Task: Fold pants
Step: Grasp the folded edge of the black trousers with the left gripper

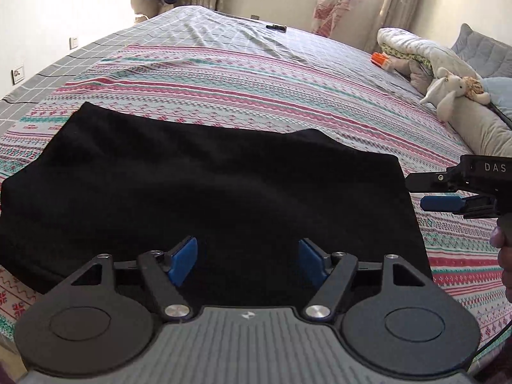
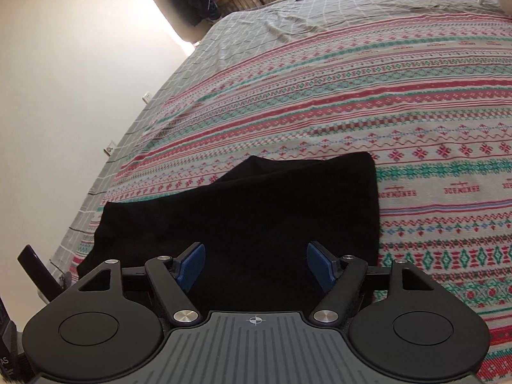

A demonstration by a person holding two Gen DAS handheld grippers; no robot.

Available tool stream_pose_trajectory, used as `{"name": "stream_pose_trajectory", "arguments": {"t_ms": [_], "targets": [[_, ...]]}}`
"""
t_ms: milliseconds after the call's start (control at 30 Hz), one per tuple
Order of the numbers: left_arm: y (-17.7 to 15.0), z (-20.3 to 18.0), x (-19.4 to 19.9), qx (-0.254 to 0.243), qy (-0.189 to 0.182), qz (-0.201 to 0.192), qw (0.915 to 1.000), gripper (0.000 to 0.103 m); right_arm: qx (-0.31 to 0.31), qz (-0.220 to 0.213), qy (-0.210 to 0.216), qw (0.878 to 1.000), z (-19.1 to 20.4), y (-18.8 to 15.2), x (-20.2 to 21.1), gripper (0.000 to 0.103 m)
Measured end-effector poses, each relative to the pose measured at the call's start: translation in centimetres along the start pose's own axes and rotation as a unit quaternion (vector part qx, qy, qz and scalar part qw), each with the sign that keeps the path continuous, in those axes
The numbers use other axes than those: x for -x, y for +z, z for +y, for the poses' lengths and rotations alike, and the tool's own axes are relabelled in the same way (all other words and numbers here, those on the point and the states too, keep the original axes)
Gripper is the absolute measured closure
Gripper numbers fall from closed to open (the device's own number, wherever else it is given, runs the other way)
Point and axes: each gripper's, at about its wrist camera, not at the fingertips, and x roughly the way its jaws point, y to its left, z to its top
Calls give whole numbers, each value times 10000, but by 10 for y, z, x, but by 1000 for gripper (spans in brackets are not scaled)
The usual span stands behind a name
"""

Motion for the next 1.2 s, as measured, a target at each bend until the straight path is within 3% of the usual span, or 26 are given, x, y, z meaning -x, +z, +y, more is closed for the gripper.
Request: {"name": "stream_pose_trajectory", "arguments": {"t_ms": [167,333,467,667,800,933,1100,1200], "targets": [[-12,-21,-10,-254,-359,161,9989,15,-106,286,-90,9995,-36,-26,14,31],[-23,-37,-14,-580,-574,183,9965,13,-438,639,195,9968,-59,-45,19,32],[-32,-47,-16,-793,-705,195,9942,13,-779,933,760,9897,-70,-48,22,42],[-40,-58,-11,-1343,-908,118,9867,14,-1035,1260,1085,9806,-78,-67,22,57],[-48,-69,-7,-1901,-1020,30,9764,14,-1219,1498,1388,9713,-84,-81,20,66],[-56,-79,0,-2390,-1151,-116,9641,14,-1143,1493,1584,9693,-81,-88,21,65],[-62,-85,19,-2756,-1844,-295,9430,14,-1297,1537,1754,9637,-81,-91,23,63],[-69,-95,22,-3006,-2060,-355,9306,14,-1445,1480,1957,9586,-84,-84,29,63]]}}
